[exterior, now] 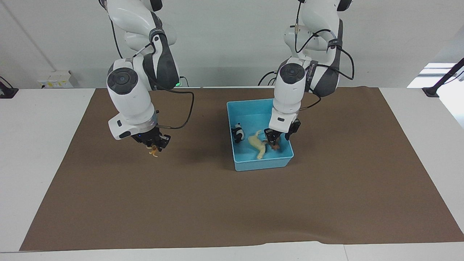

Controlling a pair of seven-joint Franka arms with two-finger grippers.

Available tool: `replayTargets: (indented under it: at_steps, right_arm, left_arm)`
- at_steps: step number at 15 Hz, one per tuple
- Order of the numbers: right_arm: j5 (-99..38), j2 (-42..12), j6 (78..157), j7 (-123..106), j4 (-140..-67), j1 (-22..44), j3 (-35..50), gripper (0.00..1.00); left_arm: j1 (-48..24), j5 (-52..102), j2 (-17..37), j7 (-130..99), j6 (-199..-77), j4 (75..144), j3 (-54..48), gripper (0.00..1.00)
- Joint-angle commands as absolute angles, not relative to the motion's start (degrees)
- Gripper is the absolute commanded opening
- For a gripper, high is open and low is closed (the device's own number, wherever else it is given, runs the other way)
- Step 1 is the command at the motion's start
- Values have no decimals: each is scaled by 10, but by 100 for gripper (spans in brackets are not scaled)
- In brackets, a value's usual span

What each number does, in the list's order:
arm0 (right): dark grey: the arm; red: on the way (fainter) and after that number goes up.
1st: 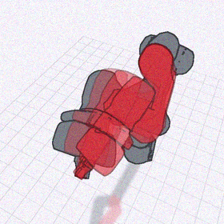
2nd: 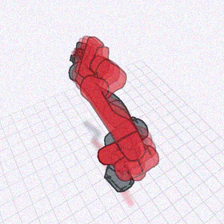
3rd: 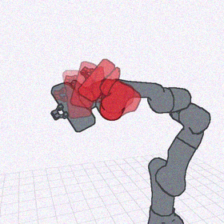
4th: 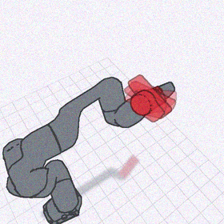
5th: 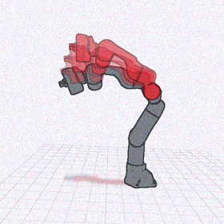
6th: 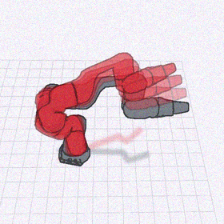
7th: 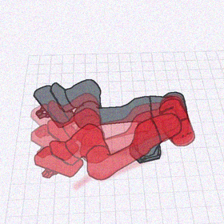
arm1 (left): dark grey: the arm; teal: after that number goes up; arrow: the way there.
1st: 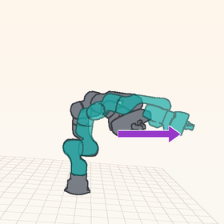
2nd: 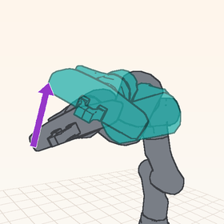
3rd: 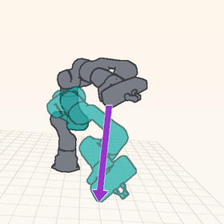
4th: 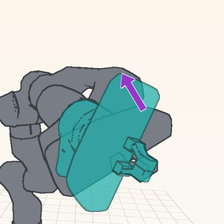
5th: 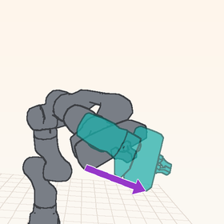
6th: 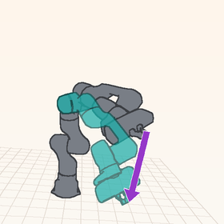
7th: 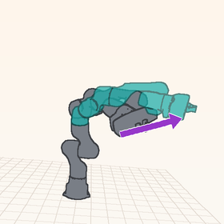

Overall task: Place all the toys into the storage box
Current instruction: 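Drop the brown animal into the box while the right gripper grasps the tiger, then carry the tiger into the box while the left gripper withdraws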

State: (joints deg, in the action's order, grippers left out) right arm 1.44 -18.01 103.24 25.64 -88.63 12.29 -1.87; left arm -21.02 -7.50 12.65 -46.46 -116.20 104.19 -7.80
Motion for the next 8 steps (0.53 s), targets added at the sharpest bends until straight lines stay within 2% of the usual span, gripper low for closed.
replayTargets:
  at_steps: [1, 4, 8]
  right_arm:
    - [8, -188, 1024, 255, -872, 120, -17, 0]
    - [-20, -189, 1034, 343, -870, 162, -13, 0]
    - [-27, -191, 1068, 519, -865, 282, -14, 0]
  left_arm:
    - [-215, -72, 97, -465, -1128, 1054, -66, 100]
    - [-171, -72, 40, -382, -1065, 1042, -64, 100]
    - [-121, -37, -26, -260, -978, 1038, -61, 100]
